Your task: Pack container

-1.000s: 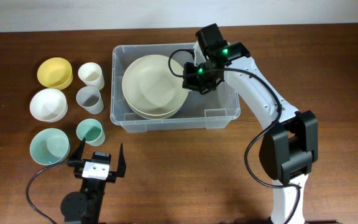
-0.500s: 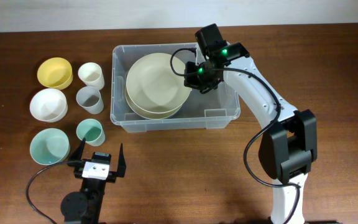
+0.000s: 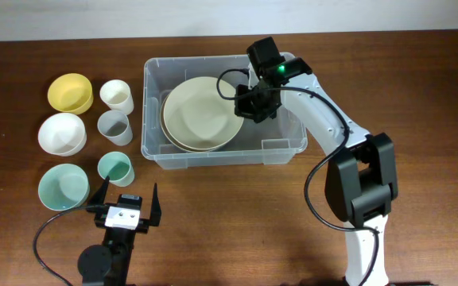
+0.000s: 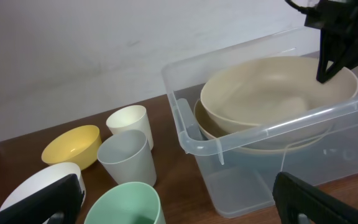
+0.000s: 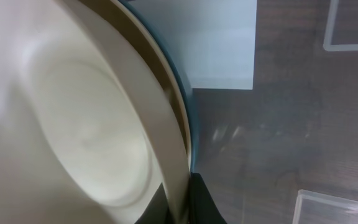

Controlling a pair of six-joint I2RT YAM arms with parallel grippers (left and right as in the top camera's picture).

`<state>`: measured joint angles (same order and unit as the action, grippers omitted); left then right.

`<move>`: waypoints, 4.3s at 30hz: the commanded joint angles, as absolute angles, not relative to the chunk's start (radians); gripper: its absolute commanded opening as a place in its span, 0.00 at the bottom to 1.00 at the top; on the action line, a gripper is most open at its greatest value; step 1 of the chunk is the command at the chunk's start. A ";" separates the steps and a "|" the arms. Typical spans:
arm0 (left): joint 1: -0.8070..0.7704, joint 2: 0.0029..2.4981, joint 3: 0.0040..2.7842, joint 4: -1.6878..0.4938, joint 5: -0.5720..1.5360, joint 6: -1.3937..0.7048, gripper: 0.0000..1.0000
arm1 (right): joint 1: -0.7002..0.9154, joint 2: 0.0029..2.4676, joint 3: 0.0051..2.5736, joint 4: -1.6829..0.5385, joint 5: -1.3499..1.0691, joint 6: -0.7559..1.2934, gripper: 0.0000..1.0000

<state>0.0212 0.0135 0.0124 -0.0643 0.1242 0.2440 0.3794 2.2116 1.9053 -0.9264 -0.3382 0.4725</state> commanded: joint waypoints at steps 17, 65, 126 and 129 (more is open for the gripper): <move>0.027 0.006 0.009 -0.068 0.135 0.256 1.00 | 0.382 2.215 1.911 -0.907 -0.401 0.479 0.04; 0.027 0.006 0.009 -0.068 0.135 0.256 1.00 | 0.257 2.096 2.273 -1.192 -0.274 0.415 0.57; 0.027 0.006 0.009 -0.068 0.136 0.256 1.00 | -0.740 1.422 1.342 -1.357 -0.146 0.270 0.99; 0.027 0.006 0.009 -0.068 0.135 0.256 1.00 | -0.740 1.422 1.335 -1.353 -0.146 0.270 0.99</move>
<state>0.0212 0.0135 0.0124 -0.0643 0.1242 0.2440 -0.7364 1.4223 1.3483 -1.3563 -0.1337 0.2592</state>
